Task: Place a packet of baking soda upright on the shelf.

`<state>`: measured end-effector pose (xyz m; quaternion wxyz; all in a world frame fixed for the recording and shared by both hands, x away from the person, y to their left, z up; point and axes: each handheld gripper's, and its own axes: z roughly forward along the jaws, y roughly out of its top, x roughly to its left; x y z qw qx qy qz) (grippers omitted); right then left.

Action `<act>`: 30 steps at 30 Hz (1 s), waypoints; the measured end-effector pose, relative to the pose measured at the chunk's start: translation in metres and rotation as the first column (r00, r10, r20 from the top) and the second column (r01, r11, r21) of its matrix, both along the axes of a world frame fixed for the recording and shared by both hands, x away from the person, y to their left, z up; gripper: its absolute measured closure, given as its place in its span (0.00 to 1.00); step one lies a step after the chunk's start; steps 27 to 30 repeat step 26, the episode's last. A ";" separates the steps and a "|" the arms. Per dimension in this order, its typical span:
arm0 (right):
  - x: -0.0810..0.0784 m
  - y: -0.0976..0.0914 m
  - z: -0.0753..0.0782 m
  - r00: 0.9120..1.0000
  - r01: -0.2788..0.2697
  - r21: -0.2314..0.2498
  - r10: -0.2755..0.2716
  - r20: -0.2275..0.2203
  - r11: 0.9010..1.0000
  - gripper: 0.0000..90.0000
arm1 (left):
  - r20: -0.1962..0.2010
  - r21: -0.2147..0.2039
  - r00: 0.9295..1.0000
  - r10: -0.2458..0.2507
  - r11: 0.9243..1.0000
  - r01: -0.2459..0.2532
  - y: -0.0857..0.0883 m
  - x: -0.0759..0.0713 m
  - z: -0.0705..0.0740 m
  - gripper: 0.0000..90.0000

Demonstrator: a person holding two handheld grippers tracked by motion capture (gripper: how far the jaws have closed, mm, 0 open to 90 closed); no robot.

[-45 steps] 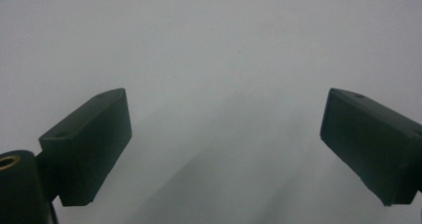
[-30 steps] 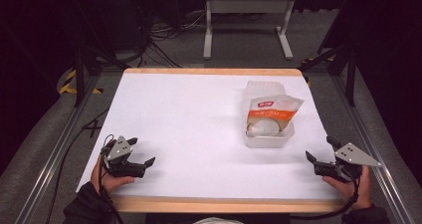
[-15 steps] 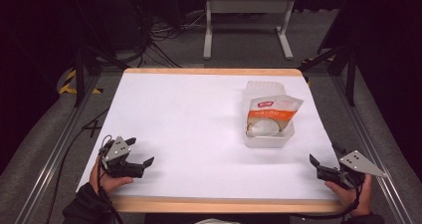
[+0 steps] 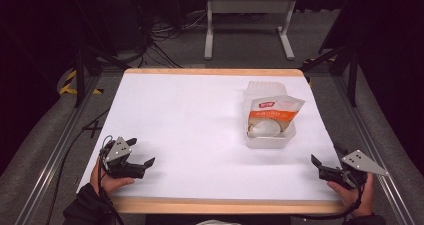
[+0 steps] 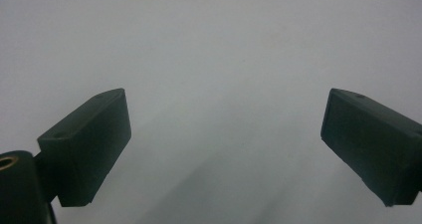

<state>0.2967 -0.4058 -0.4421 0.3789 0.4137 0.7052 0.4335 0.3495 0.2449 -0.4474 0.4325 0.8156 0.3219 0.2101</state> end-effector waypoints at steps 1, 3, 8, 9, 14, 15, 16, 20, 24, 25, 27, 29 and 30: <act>0.000 0.000 0.000 1.000 0.001 0.001 -0.001 0.000 1.000 0.13 | 0.004 0.000 1.000 -0.003 1.000 0.003 0.000 0.001 0.000 0.07; 0.000 0.000 0.000 1.000 0.000 0.004 0.000 -0.001 1.000 0.13 | 0.001 -0.001 1.000 0.001 1.000 -0.001 -0.001 0.000 0.000 0.07; 0.000 0.000 0.000 1.000 -0.001 0.004 0.001 0.000 1.000 0.13 | 0.001 0.003 1.000 0.000 1.000 0.000 -0.001 0.002 0.000 0.07; 0.000 0.000 0.000 1.000 -0.002 0.002 0.002 0.001 1.000 0.13 | 0.001 0.002 1.000 0.000 1.000 0.000 -0.001 0.002 0.000 0.07; 0.000 0.000 0.000 1.000 -0.005 -0.004 0.005 -0.006 1.000 0.13 | 0.001 0.005 1.000 -0.001 1.000 0.001 -0.001 0.003 0.000 0.07; 0.000 0.000 0.000 1.000 -0.004 -0.005 0.004 -0.005 1.000 0.13 | 0.000 0.004 1.000 0.003 1.000 -0.003 -0.001 0.003 0.000 0.07; 0.000 0.000 0.000 1.000 -0.004 -0.004 0.004 -0.006 1.000 0.13 | 0.001 0.004 1.000 0.003 1.000 -0.003 -0.001 0.003 0.000 0.07; 0.001 0.000 0.000 1.000 -0.005 -0.003 0.005 -0.010 1.000 0.13 | -0.001 0.003 1.000 -0.002 1.000 0.002 -0.002 0.004 0.000 0.07; 0.001 0.000 0.000 1.000 -0.020 -0.004 0.020 -0.015 1.000 0.13 | -0.004 0.010 1.000 -0.009 1.000 0.009 -0.003 0.005 -0.001 0.07; 0.002 0.001 0.000 1.000 -0.021 -0.007 0.021 -0.020 1.000 0.13 | -0.005 0.010 1.000 -0.008 1.000 0.008 -0.003 0.005 -0.001 0.07; 0.002 0.001 0.000 1.000 -0.019 -0.011 0.019 -0.023 1.000 0.13 | -0.006 0.007 1.000 -0.005 1.000 0.005 -0.003 0.004 -0.001 0.07; 0.002 0.001 0.000 1.000 -0.019 -0.011 0.019 -0.023 1.000 0.13 | -0.006 0.007 1.000 -0.005 1.000 0.005 -0.003 0.004 -0.001 0.07; 0.002 0.001 0.000 1.000 -0.019 -0.011 0.019 -0.023 1.000 0.13 | -0.006 0.007 1.000 -0.005 1.000 0.005 -0.003 0.004 -0.001 0.07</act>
